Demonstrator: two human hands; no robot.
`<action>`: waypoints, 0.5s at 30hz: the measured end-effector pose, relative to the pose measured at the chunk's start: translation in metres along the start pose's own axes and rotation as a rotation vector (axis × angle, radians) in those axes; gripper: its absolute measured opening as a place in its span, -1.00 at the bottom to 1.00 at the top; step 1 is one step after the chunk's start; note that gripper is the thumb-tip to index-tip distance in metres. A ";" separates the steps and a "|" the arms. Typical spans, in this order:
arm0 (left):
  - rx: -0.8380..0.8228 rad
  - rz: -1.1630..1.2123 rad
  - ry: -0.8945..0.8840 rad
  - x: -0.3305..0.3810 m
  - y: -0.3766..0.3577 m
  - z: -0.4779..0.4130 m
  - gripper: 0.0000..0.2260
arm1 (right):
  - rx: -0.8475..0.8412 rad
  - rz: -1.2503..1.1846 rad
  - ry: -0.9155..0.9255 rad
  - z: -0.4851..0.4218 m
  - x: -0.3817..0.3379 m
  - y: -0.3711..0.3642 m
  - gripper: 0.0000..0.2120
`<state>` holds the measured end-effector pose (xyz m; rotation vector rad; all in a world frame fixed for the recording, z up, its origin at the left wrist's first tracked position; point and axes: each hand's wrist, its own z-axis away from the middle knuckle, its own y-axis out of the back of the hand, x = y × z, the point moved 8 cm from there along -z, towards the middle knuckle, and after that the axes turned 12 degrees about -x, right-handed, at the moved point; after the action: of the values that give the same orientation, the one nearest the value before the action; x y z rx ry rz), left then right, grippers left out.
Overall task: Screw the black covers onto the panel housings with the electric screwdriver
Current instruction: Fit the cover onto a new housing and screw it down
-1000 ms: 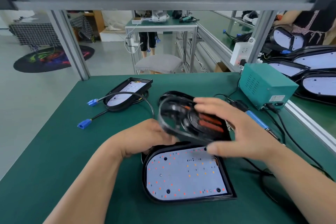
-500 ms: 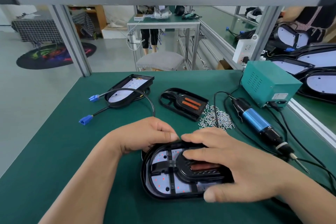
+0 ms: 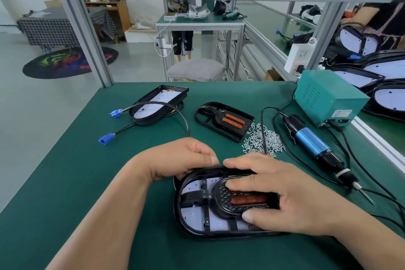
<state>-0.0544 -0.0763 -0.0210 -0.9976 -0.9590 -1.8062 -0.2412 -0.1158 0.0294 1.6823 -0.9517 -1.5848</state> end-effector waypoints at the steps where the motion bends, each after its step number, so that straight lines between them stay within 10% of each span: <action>1: -0.004 -0.003 -0.002 0.001 -0.001 0.000 -0.78 | -0.025 0.014 -0.010 -0.002 0.001 -0.002 -0.56; 10: -0.008 -0.066 -0.007 0.001 0.001 -0.001 -0.70 | -0.096 0.010 -0.034 0.001 0.009 -0.007 -0.46; 15: -0.017 -0.111 -0.006 -0.001 0.003 -0.003 -0.63 | 0.490 0.007 -0.466 0.049 0.064 0.069 -0.68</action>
<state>-0.0524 -0.0793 -0.0223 -0.9779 -1.0217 -1.9066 -0.2945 -0.2056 0.0484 1.6290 -1.6911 -1.8896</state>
